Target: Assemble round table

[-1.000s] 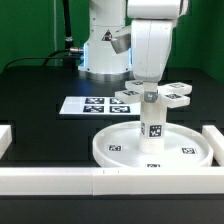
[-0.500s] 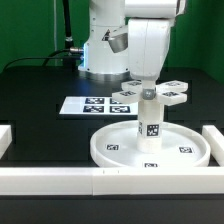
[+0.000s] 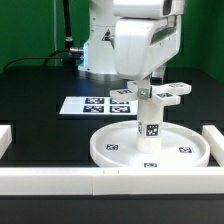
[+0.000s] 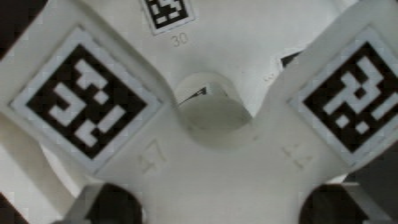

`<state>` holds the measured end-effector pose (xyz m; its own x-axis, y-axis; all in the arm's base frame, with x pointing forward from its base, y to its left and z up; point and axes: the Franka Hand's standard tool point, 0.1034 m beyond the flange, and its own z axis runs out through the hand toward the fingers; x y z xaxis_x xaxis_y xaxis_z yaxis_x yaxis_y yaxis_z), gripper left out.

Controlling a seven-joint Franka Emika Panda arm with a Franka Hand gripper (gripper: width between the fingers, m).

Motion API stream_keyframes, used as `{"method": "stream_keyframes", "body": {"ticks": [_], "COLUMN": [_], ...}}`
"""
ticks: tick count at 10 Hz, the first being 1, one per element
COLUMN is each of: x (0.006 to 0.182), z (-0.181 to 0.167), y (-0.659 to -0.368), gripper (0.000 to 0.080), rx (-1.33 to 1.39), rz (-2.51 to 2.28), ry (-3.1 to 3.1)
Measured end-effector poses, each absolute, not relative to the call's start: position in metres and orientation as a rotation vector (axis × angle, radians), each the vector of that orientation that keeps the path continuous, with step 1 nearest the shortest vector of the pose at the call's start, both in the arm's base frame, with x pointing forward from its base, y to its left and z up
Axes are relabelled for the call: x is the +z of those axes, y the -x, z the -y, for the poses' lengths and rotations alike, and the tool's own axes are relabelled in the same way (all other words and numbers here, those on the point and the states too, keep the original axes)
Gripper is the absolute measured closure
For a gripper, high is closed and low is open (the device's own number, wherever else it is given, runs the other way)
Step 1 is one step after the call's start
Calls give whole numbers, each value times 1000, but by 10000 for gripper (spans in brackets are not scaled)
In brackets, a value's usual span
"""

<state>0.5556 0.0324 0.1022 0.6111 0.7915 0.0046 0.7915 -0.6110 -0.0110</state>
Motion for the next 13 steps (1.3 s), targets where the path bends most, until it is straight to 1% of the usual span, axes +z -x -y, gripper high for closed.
{"method": "stream_keyframes", "body": {"ticks": [2, 3, 8, 13], "x": [102, 102, 102, 101], "z": [-32, -31, -32, -31], "y": [-556, -558, -558, -558], "gripper": [360, 360, 360, 359], "rx": [-17, -44, -42, -30], "rz": [1058, 1037, 510, -367], "ry": [2933, 2947, 3071, 3039]}}
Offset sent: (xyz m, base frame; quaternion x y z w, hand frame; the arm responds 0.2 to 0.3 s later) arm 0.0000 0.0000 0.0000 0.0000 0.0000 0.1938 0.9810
